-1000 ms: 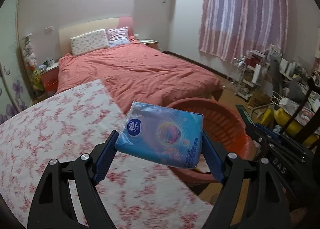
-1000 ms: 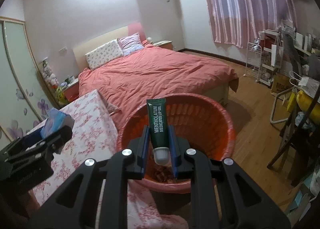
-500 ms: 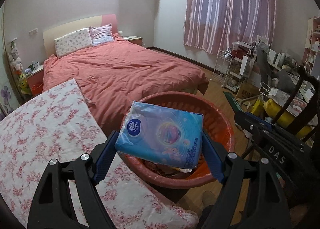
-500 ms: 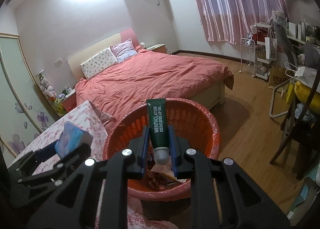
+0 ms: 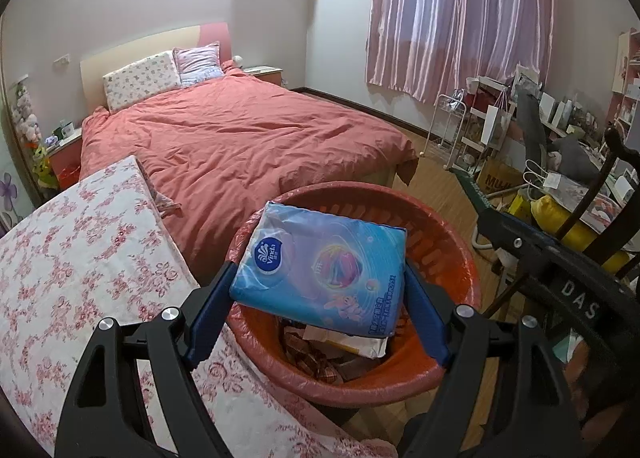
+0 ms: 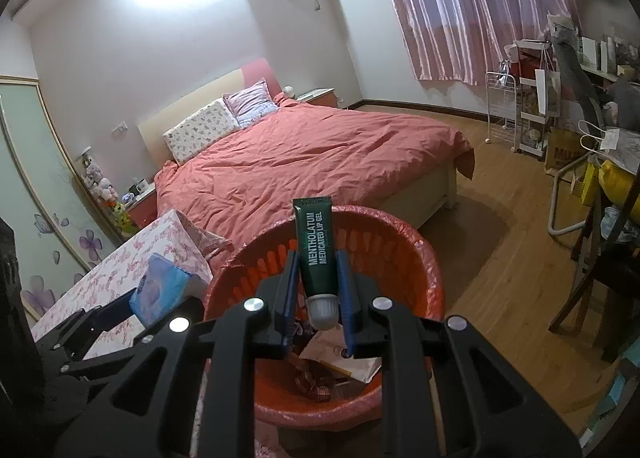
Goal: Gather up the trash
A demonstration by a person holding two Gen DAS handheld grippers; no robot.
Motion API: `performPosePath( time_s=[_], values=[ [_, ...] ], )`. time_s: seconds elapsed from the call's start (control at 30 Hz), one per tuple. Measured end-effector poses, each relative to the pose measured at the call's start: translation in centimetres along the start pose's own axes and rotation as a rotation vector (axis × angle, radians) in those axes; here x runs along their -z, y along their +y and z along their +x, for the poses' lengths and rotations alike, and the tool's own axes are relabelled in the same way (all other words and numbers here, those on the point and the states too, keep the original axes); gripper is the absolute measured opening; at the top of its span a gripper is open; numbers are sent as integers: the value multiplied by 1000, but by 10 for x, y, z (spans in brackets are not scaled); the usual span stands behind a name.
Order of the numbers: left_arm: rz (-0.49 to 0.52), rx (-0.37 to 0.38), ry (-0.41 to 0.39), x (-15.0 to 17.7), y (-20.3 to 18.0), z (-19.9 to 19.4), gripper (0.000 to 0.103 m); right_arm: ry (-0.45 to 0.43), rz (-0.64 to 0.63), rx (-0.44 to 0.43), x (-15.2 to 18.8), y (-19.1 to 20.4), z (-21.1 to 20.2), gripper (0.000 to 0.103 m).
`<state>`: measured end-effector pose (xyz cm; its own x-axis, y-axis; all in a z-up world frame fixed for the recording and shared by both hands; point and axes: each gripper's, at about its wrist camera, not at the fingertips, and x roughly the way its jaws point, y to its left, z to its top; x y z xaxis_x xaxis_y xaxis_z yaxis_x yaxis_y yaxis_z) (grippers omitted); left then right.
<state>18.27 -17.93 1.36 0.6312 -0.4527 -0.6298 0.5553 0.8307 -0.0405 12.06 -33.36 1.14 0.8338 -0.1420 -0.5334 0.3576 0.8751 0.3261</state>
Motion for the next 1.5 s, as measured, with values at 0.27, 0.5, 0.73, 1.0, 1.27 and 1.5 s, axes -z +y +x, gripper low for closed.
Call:
performPosePath(
  time_s=[0.27,0.5,0.73,1.0,1.27,1.5],
  values=[
    [-8,-4,17,-2,1,15,79,17,25,-15,-6,-9,16,20],
    [-25,-13,66,1,4,29,82,38,64,-38,-5,-18,28,35],
    [-34,-48,90,6,8,31,84,31,62,2,1,-26,24,49],
    [-55,-90,75,6,24,13,84,-6,33,41,5,-22,3,66],
    [-74,-134,16,16,40,-35,89,-78,-66,108,15,4,-36,89],
    [-82,-201,-45,38,53,-84,101,-129,-153,195,32,24,-73,99]
  ],
)
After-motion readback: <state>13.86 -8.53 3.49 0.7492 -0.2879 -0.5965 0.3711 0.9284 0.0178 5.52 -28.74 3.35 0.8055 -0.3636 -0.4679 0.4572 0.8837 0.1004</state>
